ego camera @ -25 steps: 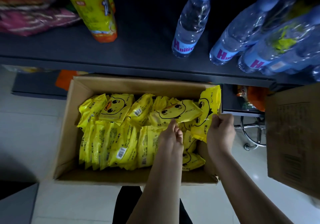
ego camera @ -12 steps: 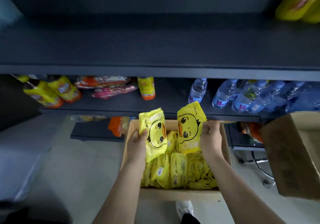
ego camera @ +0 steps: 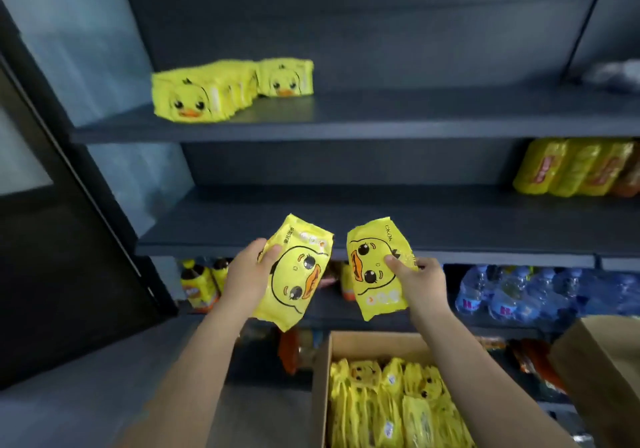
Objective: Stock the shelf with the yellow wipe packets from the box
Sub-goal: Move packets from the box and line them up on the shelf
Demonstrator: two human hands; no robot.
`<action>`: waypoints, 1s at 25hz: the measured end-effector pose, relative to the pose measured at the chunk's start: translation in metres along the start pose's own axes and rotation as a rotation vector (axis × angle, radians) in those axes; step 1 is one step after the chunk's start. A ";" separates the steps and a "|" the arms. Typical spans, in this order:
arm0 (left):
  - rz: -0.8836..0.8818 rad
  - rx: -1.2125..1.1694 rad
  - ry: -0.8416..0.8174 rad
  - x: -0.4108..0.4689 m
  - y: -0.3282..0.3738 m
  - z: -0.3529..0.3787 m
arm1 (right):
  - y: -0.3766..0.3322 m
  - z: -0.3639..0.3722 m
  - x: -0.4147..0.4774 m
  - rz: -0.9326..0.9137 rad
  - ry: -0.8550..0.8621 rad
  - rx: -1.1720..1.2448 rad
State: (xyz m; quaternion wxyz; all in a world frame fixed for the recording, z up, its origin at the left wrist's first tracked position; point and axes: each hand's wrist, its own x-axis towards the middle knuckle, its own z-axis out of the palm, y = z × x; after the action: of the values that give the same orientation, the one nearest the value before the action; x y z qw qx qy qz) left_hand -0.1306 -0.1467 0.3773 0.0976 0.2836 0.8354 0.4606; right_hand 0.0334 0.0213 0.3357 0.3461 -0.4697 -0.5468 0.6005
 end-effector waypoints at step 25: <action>0.525 0.212 -0.043 0.284 0.226 -0.146 | -0.311 0.085 0.137 -0.742 -0.021 -0.425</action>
State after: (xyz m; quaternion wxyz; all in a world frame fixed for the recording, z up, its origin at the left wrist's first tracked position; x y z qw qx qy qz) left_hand -0.3388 0.0027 0.6729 -0.0376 0.5088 0.7745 0.3741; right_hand -0.1212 0.1710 0.6126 0.4284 -0.2961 -0.7938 0.3140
